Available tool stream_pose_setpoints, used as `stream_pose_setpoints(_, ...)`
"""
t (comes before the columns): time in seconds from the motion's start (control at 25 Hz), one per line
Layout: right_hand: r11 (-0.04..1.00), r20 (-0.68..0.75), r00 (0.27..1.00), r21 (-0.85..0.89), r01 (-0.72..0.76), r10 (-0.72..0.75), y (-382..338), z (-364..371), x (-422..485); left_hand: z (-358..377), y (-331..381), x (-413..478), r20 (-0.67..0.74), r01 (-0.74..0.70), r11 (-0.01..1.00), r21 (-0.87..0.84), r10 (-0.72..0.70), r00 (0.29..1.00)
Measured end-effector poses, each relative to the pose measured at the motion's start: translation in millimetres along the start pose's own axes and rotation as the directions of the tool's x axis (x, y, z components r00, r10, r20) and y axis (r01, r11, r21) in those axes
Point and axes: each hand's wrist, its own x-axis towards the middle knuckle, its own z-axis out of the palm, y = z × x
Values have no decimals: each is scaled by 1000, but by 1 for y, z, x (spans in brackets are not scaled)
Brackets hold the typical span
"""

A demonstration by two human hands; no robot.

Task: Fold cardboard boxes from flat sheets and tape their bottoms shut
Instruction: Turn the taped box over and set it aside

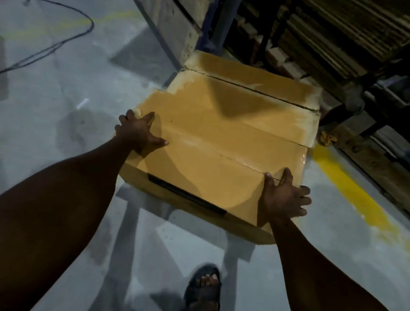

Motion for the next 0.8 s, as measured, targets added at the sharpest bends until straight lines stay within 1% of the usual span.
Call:
stream_pose_setpoints(0.08,1000,20,1000,12,9,-9,-11,6,5,-1,5,8,27,-1,1000,-13,1,1000)
stream_pose_setpoints(0.24,996,101,991,9,91,-91,-18,11,6,26,34,-13,30,-137,990,-36,138,990)
stream_pose_setpoints(0.36,980,255,949,-26,199,-185,-4,-7,5,38,67,-53,80,-228,973,-25,229,970)
stream_pose_setpoints(0.44,967,378,898,-23,252,-225,8,-21,9,40,89,-77,182,-282,959,2,277,943)
stream_pose_setpoints(0.52,946,513,810,12,324,-284,21,-40,9,40,109,-101,300,-374,927,23,350,887)
stream_pose_setpoints(0.56,935,556,773,19,355,-305,32,-55,4,39,123,-119,358,-434,901,25,397,845)
stream_pose_setpoints(0.6,925,577,753,10,380,-316,42,-71,-2,35,138,-137,406,-486,874,5,442,800)
stream_pose_setpoints(0.68,898,549,754,-12,439,-362,71,-106,-12,26,176,-180,458,-545,834,-83,517,723)
stream_pose_setpoints(0.72,886,515,763,-16,464,-390,87,-126,-20,19,198,-204,460,-578,810,-98,552,695)
stream_pose_setpoints(0.8,882,444,796,-27,471,-411,131,-176,-33,5,254,-261,452,-690,720,-72,640,621)
